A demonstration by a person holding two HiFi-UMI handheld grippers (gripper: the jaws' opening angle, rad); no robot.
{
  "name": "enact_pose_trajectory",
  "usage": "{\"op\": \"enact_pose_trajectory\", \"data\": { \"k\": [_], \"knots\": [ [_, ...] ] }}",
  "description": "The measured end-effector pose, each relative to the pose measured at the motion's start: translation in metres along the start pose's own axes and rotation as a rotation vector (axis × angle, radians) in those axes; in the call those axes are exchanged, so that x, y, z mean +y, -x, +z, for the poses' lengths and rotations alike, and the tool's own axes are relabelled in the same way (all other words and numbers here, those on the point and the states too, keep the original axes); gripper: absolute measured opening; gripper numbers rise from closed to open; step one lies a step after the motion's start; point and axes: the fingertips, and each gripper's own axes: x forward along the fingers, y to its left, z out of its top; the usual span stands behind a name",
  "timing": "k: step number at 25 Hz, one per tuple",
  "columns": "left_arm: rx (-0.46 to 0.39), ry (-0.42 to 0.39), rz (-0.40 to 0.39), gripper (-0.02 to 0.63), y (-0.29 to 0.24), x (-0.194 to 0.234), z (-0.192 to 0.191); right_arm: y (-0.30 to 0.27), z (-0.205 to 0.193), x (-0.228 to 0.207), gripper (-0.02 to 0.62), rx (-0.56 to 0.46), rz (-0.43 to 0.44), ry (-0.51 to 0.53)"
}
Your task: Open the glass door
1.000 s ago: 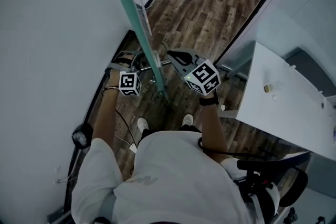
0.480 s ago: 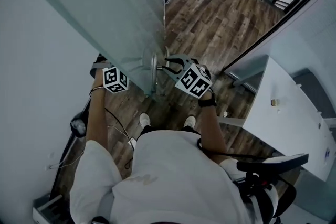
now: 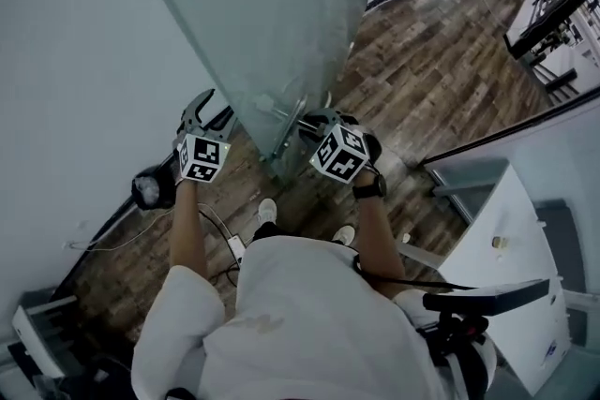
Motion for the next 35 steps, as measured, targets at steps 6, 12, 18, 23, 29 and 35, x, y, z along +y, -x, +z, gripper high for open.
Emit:
{"op": "enact_pose_trajectory", "data": {
  "k": [6,12,18,23,29,35],
  "knots": [
    [-0.005,0.172,0.164,0.258,0.056,0.029,-0.035,-0.045,0.036,-0.005,0.109,-0.037,-0.004,-0.055],
    [-0.051,0.360,0.277,0.256,0.112,0.039,-0.065,-0.075,0.070,0.002,0.109,-0.121,-0.026,-0.143],
    [-0.069,0.454,0.367,0.242,0.135,0.052,-0.089,-0.112,0.110,-0.011,0.109,-0.155,-0.074,-0.154],
    [-0.100,0.521,0.417,0.227,0.144,0.068,-0.099,-0.140,0.144,-0.023,0.109,-0.165,-0.088,-0.190],
    [-0.108,0.545,0.424,0.225,0.138,0.094,-0.118,-0.184,0.184,-0.044,0.109,-0.171,-0.136,-0.212],
    [-0.115,0.565,0.404,0.225,0.130,0.117,-0.134,-0.226,0.225,-0.073,0.109,-0.188,-0.200,-0.218]
  ]
}}
